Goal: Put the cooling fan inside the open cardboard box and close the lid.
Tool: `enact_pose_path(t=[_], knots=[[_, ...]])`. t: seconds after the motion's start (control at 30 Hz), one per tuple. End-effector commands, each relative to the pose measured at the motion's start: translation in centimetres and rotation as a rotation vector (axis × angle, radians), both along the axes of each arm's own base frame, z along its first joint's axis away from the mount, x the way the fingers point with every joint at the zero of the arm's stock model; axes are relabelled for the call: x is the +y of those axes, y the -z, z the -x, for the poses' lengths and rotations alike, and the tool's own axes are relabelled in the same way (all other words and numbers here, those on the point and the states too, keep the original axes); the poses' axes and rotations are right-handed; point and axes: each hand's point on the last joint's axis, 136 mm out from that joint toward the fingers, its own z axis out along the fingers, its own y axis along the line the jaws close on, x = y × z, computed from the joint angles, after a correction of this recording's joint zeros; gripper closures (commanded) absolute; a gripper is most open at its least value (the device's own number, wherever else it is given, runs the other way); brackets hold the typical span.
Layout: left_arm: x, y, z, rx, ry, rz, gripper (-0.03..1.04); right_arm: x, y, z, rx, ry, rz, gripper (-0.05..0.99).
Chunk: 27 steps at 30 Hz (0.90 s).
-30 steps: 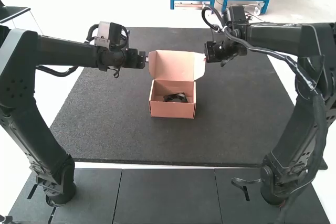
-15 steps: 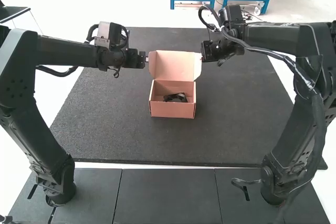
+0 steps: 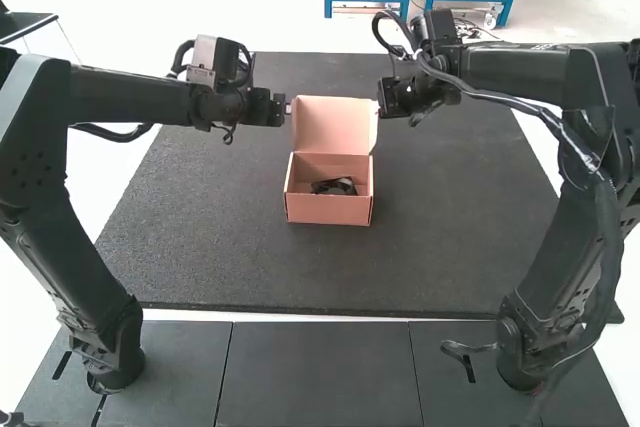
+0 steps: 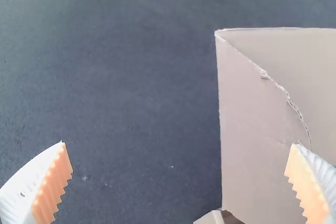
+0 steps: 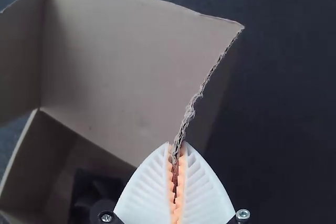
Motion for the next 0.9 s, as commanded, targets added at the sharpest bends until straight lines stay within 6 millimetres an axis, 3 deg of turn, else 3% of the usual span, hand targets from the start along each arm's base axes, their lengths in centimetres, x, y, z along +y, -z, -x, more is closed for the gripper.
enact_pose_path(t=[0.0, 0.67, 0.87], knots=[[-1.3, -1.3, -0.2, -0.026, 0.038, 0.006, 0.05, 1.1, -0.7, -0.1, -0.005, -0.026, -0.021, 0.91], [-1.0, -2.0, 1.1, 0.001, 0.044, -0.013, 0.05, 0.0, 1.8, 3.0, 0.134, -0.073, 0.068, 0.91], [-0.8, -2.6, 1.6, -0.001, 0.046, -0.018, 0.05, 0.6, 2.3, 4.3, 0.174, -0.107, 0.078, 0.91]])
